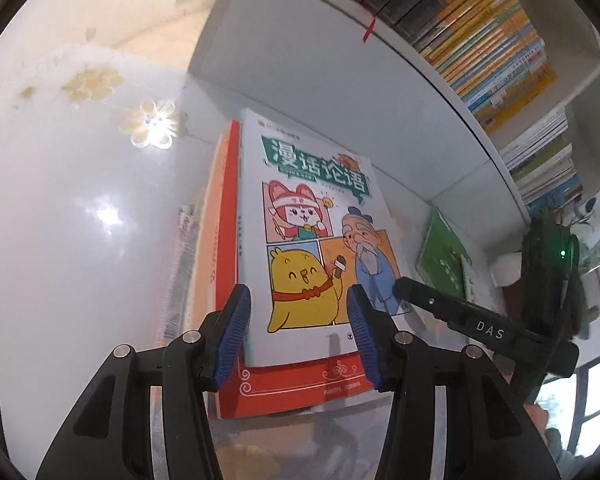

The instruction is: Organize books

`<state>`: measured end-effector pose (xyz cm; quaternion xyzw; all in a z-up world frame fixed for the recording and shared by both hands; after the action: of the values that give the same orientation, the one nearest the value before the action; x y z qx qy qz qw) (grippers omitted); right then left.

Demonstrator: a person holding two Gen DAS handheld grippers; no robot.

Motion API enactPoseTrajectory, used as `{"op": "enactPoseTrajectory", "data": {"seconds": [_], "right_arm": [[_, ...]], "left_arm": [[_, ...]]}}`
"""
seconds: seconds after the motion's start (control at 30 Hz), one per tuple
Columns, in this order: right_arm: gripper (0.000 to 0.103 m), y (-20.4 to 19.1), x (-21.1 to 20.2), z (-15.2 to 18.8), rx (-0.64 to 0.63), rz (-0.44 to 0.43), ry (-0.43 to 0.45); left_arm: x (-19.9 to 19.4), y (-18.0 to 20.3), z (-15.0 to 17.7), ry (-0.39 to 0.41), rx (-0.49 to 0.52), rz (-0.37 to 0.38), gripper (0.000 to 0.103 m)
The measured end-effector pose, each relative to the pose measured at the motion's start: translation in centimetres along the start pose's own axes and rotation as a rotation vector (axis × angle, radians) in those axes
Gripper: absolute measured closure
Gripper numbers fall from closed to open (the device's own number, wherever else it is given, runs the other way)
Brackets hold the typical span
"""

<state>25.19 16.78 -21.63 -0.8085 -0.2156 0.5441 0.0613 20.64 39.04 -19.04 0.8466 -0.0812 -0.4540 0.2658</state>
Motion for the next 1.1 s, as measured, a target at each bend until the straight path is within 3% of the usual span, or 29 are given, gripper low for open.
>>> {"op": "enactPoseTrajectory", "data": {"seconds": [0.3, 0.57, 0.67, 0.8, 0.9, 1.03, 1.1], "right_arm": [[0.062, -1.3, -0.3, -0.4, -0.071, 0.056, 0.007], [0.061, -3.0, -0.7, 1.3, -0.095, 0.059, -0.020], [0.061, -3.9, -0.7, 2.1, -0.120, 0.051, -0.035], [0.060, -2.4, -3.1, 3.2, -0.071, 0.039, -0.037], [0.044, -0.6, -7.5, 4.9, -0.056, 0.059, 0.042], [0.023, 2.7, -14.8, 9.1, -0.042, 0.132, 0.164], [0.015, 4.9, -18.1, 11.6, -0.006, 0.166, 0.213]], "left_arm": [[0.1, -0.1, 0.5, -0.021, -0.004, 0.012, 0.052], [-2.1, -1.5, 1.6, 0.009, -0.041, -0.024, 0.052], [-3.0, -1.0, 1.9, 0.002, -0.011, -0.064, 0.053], [-6.0, 2.8, 3.1, 0.038, 0.142, -0.152, 0.052], [-8.7, 8.1, 4.5, 0.079, 0.251, -0.115, 0.052], [-10.5, 15.8, 6.6, 0.131, 0.386, -0.041, 0.013], [-10.9, 19.9, 8.1, 0.143, 0.454, 0.003, 0.013]]}}
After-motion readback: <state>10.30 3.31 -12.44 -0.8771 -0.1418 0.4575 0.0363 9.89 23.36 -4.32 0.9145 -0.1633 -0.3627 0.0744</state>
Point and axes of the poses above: each gripper's, at about its wrist camera, not at the fingertips, and x roughly the way its jaws point, y to its right, z to its underside, the point moved 6 cm from there along x, roughly the way its jaws point, and after that the axes turned 2 degrees about x, right-handed, at the moved point
